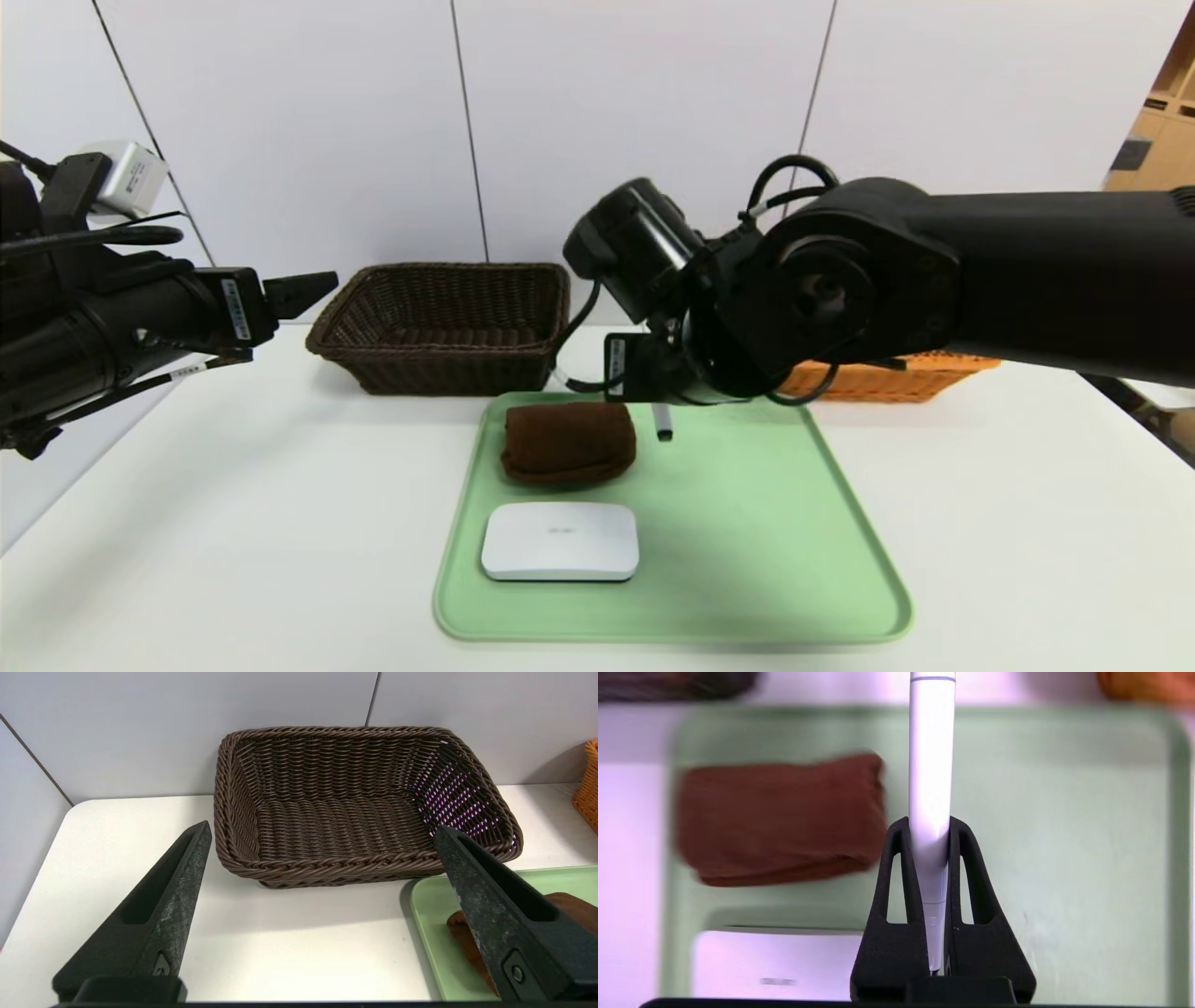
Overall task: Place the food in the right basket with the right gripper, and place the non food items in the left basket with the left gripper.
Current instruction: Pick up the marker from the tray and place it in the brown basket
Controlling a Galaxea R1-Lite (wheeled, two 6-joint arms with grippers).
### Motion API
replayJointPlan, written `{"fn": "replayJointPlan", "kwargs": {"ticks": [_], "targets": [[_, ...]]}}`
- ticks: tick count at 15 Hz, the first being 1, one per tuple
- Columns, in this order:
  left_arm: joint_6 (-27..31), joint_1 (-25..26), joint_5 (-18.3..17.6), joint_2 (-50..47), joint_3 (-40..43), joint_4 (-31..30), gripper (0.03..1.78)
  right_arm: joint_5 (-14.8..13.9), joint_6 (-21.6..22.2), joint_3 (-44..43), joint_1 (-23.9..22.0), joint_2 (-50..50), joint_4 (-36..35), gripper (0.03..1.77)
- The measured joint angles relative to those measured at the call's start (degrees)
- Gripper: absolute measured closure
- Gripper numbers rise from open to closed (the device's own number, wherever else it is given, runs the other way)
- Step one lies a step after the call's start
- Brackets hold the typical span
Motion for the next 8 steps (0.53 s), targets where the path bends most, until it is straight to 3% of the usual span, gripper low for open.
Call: {"fn": "replayJointPlan", "kwargs": {"ticks": [5,8], "targets": [[-0.06,0.10,0.11,-0.24,0.07,0.00,0.12,0.98,-21.32,0.00,0.20,-0.61,-24.92,1.65],[-0.13,0.02,0.13,-0.35,0.10,0.00,0.12,5.00,-27.86,0.05,0.20,1.96,-36.52,1.65]]}}
